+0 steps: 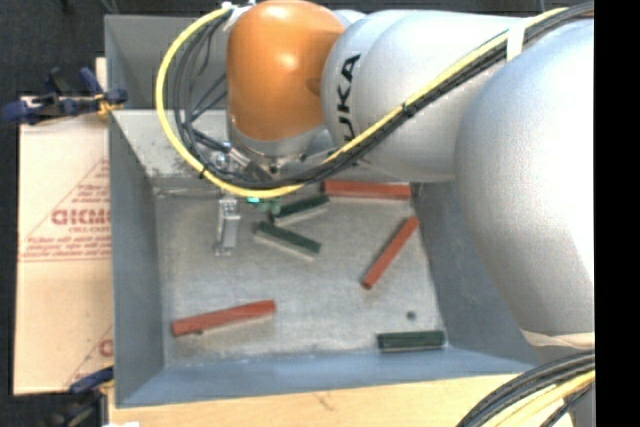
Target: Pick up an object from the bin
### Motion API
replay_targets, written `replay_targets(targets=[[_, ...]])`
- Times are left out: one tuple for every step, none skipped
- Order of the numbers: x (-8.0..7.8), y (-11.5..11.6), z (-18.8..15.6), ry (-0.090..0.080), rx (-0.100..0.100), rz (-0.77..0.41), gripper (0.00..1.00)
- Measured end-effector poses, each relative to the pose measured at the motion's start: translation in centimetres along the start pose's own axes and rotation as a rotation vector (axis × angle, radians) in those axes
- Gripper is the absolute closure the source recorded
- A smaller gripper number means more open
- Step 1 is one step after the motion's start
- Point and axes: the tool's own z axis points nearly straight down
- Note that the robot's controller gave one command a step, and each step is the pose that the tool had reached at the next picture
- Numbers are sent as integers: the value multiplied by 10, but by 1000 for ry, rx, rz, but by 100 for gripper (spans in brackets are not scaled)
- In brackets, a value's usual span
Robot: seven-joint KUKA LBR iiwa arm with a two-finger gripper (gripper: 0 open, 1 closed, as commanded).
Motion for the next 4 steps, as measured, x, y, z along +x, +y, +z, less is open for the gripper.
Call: replay_targets(targets=[[96, 2, 124, 5, 5, -120, 0], [117, -15, 89, -4, 4, -361, 0], [104, -48, 86, -8, 1, -246, 0], [99, -20, 120, -3, 3, -395, 0]])
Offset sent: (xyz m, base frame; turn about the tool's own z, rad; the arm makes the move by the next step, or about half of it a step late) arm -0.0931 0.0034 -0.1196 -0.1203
